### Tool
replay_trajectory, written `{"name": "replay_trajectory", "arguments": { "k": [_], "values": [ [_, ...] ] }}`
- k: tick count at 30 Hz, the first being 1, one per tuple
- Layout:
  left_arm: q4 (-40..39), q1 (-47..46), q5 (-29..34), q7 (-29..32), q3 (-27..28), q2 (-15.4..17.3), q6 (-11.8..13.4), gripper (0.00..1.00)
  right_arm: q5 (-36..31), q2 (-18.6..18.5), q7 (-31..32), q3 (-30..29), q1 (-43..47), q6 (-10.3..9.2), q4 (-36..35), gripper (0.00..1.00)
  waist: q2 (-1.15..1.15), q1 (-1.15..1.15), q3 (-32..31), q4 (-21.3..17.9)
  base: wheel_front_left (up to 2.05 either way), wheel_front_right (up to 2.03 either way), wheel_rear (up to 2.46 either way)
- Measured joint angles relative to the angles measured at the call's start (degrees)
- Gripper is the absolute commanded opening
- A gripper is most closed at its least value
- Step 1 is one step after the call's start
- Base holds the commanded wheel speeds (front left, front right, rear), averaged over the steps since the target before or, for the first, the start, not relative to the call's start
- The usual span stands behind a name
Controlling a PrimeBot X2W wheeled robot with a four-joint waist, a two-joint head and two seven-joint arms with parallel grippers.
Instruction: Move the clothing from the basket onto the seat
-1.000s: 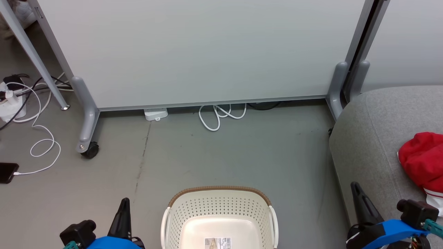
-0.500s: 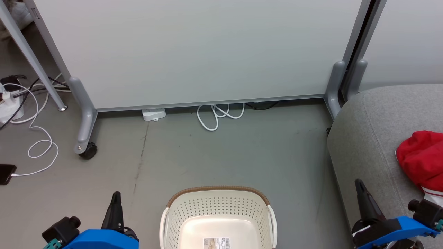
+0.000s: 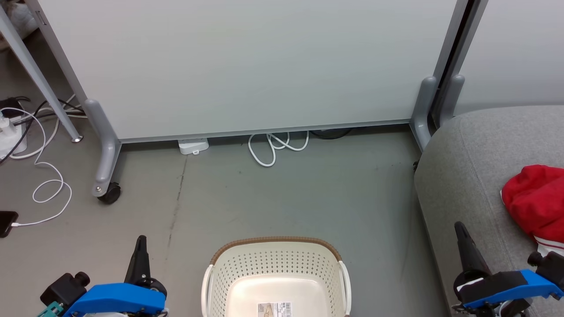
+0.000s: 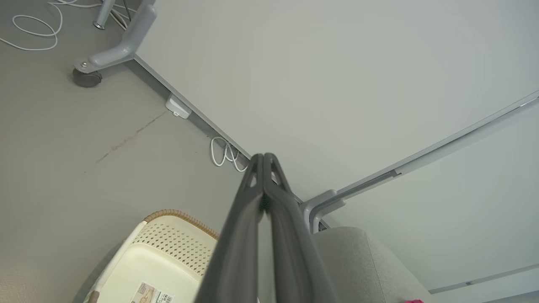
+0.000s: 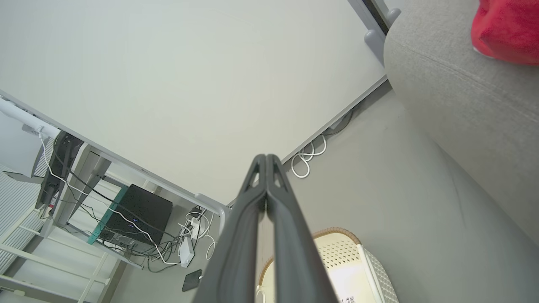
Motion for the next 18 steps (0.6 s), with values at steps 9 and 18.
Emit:
{"name": "replay_trajectory", "arguments": {
  "k": [9, 18],
  "values": [
    [-1.12, -0.36, -5.49, 1.63, 0.97, -0.25, 0.32, 0.00, 6.35, 0.03, 1.07, -0.35, -0.67, 0.00, 0.04, 0.00, 0.00, 0.00, 0.02, -0.28, 0.00, 0.00, 0.00],
    [-2.30, -1.04, -11.18, 3.27, 2.12, -0.47, 0.37, 0.00, 12.66, 0.05, 2.04, -0.75, -1.29, 0.00, 0.11, 0.00, 0.00, 0.00, 0.05, -0.59, 0.00, 0.00, 0.00]
  ]
}}
